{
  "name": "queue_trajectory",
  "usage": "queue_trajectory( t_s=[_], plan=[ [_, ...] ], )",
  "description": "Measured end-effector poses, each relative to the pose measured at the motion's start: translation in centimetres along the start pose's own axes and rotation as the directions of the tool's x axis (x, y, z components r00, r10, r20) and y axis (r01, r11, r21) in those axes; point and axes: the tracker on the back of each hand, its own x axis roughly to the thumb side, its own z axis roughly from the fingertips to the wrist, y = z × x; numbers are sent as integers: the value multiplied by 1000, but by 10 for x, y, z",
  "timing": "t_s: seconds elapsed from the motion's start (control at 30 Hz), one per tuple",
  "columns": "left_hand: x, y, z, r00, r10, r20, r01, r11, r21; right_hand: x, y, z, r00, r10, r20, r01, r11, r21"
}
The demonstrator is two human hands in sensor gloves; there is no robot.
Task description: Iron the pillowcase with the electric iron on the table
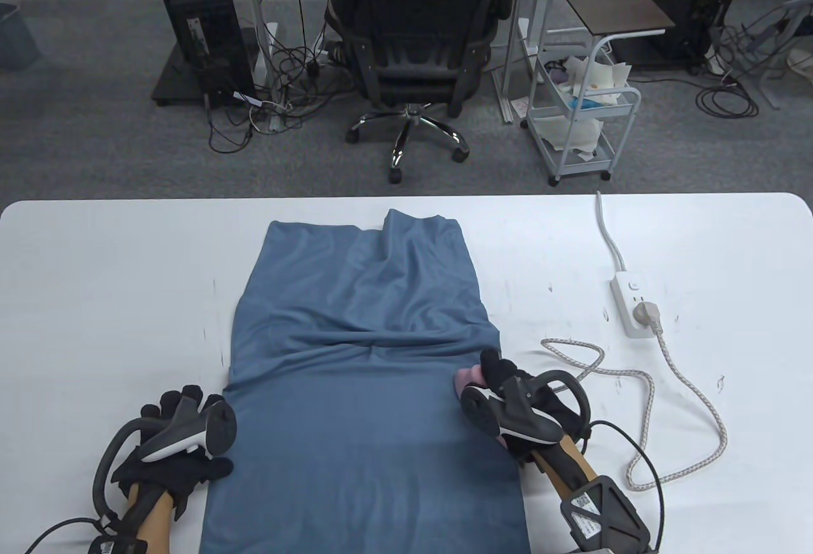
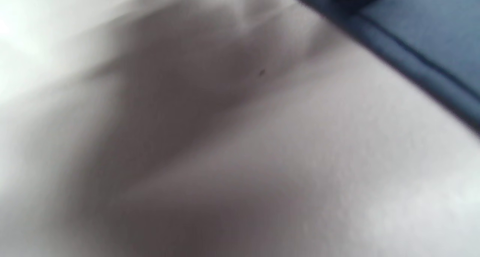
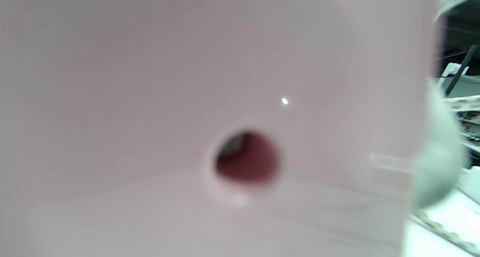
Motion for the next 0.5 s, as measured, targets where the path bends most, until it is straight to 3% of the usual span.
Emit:
queue_trajectory(
  t_s=[0.17,0.4,0.5],
  plan=[
    [21,31,1,993,-43,109,27,989,147,-2,1,0,999,-47,-9,47,999,20],
    [100,75,-23,930,-196,310,156,976,149,-28,9,-6,991,-36,-127,39,999,24],
    [133,84,-34,900,-169,403,134,985,112,-37,11,-6,984,-52,-173,59,998,33]
  ],
)
